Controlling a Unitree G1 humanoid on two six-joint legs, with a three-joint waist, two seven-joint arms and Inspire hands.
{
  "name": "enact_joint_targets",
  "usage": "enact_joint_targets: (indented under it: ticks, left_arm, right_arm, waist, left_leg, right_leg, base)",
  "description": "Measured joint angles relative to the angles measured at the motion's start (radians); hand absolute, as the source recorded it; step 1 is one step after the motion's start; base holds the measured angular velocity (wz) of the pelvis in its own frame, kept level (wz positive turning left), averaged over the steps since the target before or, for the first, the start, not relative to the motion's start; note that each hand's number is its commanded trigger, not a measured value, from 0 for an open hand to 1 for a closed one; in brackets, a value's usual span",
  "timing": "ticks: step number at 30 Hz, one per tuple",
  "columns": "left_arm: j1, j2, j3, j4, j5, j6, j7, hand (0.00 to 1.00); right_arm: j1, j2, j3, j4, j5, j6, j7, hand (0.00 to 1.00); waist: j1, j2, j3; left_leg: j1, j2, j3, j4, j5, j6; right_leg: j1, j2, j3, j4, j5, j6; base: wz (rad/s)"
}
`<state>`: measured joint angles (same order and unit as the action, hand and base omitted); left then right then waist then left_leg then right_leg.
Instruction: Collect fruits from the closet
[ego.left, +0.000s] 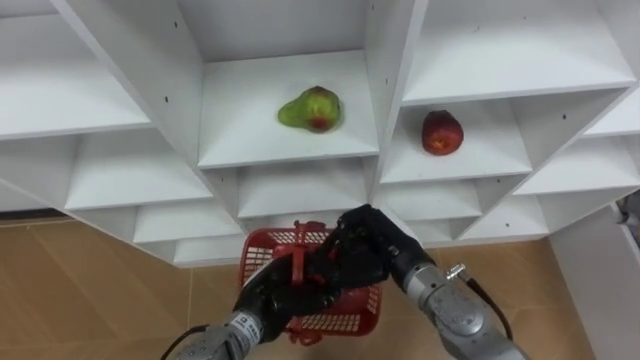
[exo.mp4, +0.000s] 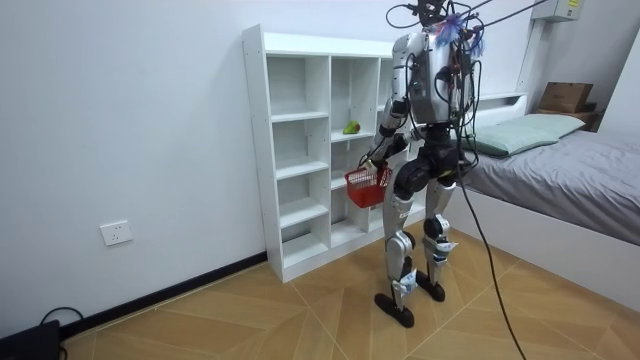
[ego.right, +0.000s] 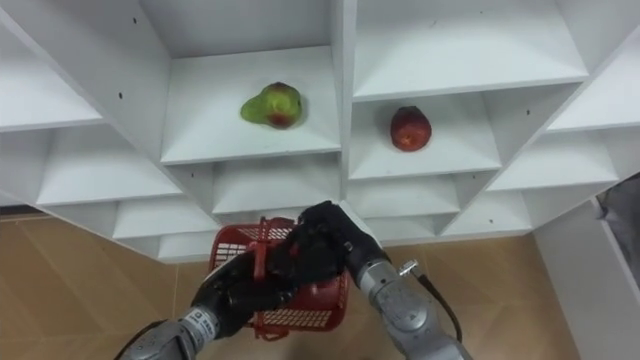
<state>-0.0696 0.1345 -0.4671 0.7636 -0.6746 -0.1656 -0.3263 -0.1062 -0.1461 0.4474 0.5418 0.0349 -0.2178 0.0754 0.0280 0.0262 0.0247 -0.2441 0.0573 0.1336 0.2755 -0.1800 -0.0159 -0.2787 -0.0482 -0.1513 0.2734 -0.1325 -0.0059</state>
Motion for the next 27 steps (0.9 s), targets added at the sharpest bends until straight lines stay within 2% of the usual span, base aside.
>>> enact_joint_targets:
  ticks: [12, 16, 27]
  left_arm:
    - [-0.003, 0.011, -0.008, -0.021, 0.001, 0.0, -0.002, 1.0]
    - [-0.003, 0.011, -0.007, -0.049, 0.001, 0.0, -0.002, 1.0]
    - [-0.003, 0.012, -0.007, -0.099, 0.0, 0.001, 0.002, 1.0]
  right_arm:
    - [0.0, -0.001, -0.001, 0.01, 0.009, -0.013, -0.034, 0.0]
    - [-0.006, -0.002, -0.001, 0.044, 0.06, -0.022, -0.036, 0.0]
    - [-0.006, -0.004, 0.001, 0.043, 0.154, -0.049, -0.028, 0.0]
  waist:
    - [-0.002, -0.001, 0.0011]
    - [-0.001, 0.003, 0.0032]
    - [-0.005, 0.003, 0.0031]
  left_leg:
    - [-0.007, 0.0, 0.0, 0.001, 0.0, 0.0]
    - [-0.009, 0.0, 0.001, 0.001, 0.0, 0.0]
    - [-0.011, 0.002, 0.001, 0.001, 0.0, 0.0]
  right_leg:
    - [-0.007, 0.0, -0.001, 0.0, 0.0, 0.0]
    - [-0.007, 0.0, -0.001, -0.001, 0.0, 0.0]
    - [-0.007, 0.003, 0.001, -0.005, 0.001, -0.001]
  base:
    - [0.0]
    - [0.0]
    - [0.0]
